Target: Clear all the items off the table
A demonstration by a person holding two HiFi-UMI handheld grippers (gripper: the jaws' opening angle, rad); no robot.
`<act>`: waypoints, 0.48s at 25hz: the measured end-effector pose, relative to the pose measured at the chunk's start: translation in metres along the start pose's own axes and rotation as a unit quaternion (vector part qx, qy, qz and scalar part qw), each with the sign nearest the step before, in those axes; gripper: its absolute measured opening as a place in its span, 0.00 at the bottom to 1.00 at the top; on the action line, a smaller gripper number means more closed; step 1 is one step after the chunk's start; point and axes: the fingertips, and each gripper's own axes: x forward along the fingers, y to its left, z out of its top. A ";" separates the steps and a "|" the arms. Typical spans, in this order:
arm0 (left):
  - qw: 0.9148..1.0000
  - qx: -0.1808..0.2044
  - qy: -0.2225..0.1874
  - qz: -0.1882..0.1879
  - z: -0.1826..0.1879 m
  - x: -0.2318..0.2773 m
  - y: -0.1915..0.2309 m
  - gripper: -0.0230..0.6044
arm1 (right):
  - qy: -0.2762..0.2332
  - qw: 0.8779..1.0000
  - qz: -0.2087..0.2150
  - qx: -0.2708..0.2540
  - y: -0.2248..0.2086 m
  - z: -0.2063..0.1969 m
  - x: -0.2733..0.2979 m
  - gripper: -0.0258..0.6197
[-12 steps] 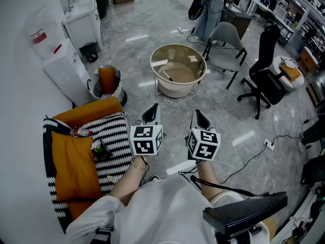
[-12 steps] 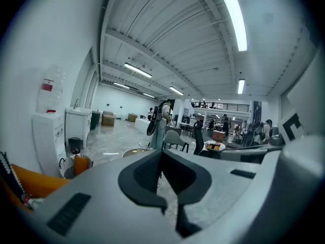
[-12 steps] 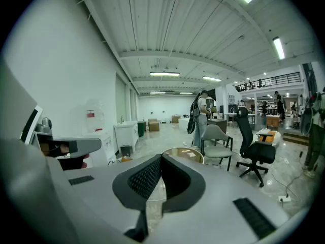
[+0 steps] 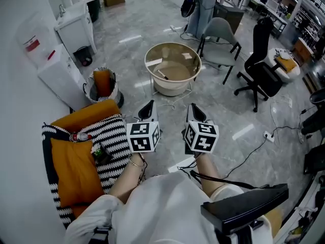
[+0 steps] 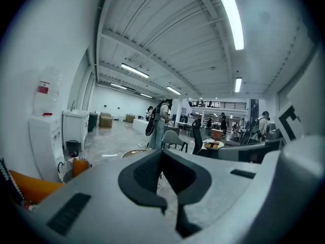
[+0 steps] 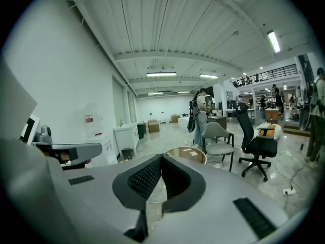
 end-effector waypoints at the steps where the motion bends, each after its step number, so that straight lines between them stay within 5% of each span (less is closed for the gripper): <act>1: 1.000 0.002 0.001 -0.003 -0.001 0.002 -0.001 0.05 | 0.002 1.000 -0.003 0.000 -0.001 -0.001 0.002 0.08; 12: 0.999 0.023 0.027 -0.026 -0.013 0.033 -0.019 0.05 | 0.028 0.999 -0.017 0.023 -0.028 -0.013 0.021 0.08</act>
